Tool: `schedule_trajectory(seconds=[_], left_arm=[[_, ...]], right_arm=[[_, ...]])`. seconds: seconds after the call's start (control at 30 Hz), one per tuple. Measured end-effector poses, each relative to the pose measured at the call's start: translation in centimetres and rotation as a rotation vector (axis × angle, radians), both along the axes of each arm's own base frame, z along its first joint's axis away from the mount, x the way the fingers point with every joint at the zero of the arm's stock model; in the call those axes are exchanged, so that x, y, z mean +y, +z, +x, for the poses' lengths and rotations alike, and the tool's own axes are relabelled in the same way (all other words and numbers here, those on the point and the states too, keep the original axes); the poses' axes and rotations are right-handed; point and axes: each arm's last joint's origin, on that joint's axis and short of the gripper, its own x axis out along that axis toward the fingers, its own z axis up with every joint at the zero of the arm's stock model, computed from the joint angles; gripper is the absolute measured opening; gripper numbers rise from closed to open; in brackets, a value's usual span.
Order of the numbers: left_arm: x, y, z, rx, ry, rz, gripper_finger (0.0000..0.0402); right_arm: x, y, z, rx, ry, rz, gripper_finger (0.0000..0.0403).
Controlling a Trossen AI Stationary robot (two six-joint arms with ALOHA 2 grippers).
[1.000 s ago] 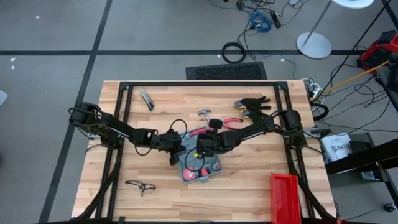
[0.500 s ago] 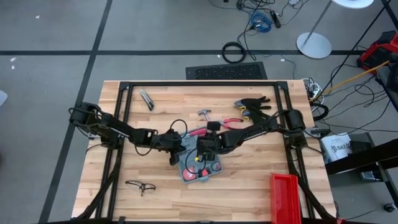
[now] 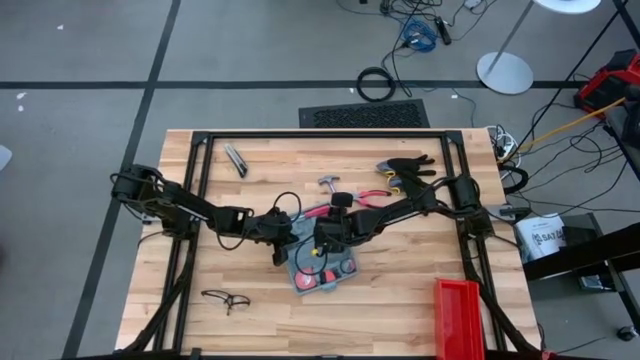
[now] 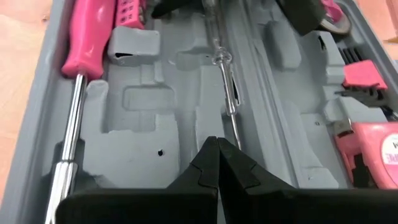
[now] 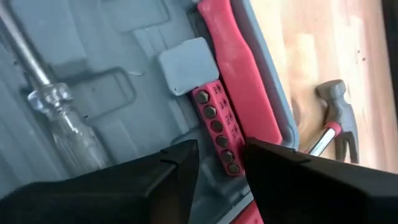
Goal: Prefit tool cases
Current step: Remove the pink terminal block from the gray prefit tool case
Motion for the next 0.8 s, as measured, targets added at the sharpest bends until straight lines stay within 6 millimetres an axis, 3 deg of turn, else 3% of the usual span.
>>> schedule_trajectory(seconds=[0.1,0.23,0.5,0.8], left_arm=[[-0.01,0.0,0.0,0.0,-0.002,-0.002,0.0],[0.0,0.01,0.01,-0.001,-0.002,-0.003,0.0],[-0.01,0.01,0.01,0.0,-0.005,-0.005,0.0],[-0.03,0.01,0.01,0.0,-0.009,-0.01,0.0]], right_arm=[[-0.05,-0.06,0.03,0.0,-0.003,-0.024,0.0084],[-0.04,-0.04,0.1,0.009,0.022,-0.039,0.0016],[0.28,0.52,0.12,-0.04,0.003,-0.038,0.0],[0.65,0.87,0.18,-0.029,0.074,0.014,0.0011]])
